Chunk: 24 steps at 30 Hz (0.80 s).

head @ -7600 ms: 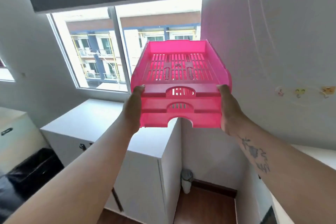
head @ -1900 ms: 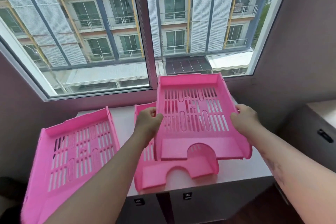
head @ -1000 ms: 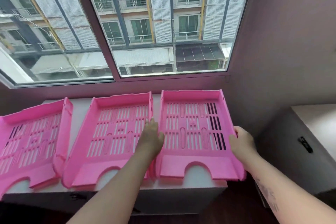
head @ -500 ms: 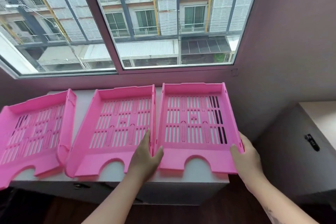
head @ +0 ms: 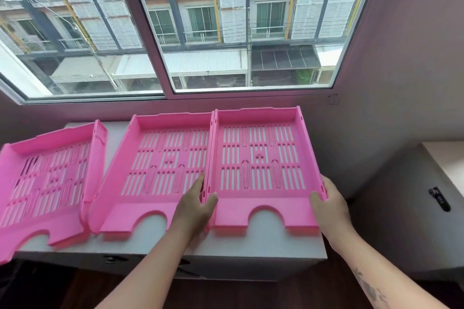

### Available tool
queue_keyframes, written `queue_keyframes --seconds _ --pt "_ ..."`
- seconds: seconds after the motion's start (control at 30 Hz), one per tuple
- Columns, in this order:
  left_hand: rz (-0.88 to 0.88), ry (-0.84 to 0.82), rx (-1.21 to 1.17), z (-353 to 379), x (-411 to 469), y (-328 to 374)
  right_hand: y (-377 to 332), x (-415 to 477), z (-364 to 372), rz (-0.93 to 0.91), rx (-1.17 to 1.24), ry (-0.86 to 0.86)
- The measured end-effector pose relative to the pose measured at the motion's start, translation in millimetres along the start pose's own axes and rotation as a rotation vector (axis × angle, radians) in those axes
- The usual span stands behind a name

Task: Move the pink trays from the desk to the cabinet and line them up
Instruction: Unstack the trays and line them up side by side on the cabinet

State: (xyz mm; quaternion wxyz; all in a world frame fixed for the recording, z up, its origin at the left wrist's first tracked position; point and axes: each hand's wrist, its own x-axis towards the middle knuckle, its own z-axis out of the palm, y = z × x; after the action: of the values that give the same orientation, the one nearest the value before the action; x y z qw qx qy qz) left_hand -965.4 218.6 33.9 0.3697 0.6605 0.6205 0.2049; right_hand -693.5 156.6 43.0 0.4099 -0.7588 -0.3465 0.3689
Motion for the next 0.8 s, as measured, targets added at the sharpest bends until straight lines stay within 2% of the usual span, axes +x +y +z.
queue_keyframes --seconds 0.07,0.1,0.17,0.23,0.33,0.4,0.53,0.6,0.8 --pt "0.020 0.009 0.023 -3 3 -1 1 -2 4 -0.033 -0.088 0.029" --pt "0.035 0.016 0.035 -3 2 -2 4 -4 6 -0.138 -0.261 0.108" --pt "0.069 0.037 0.074 -2 -4 -5 9 -11 12 -0.503 -0.649 0.256" --pt "0.093 0.073 0.145 1 -14 -10 12 -19 24 -0.694 -0.817 0.152" --pt "0.115 0.148 0.255 7 -23 -19 14 -25 49 -0.562 -1.004 -0.201" --pt "0.123 0.173 0.296 8 -24 -21 19 -23 60 -0.522 -1.126 -0.285" --pt "0.107 0.183 0.307 7 -16 -20 17 -18 66 -0.474 -1.156 -0.310" --pt "0.100 0.184 0.316 6 -9 -16 13 -12 67 -0.527 -1.145 -0.294" --pt "0.104 0.160 0.384 -4 15 -12 0 8 71 -0.535 -1.151 -0.324"
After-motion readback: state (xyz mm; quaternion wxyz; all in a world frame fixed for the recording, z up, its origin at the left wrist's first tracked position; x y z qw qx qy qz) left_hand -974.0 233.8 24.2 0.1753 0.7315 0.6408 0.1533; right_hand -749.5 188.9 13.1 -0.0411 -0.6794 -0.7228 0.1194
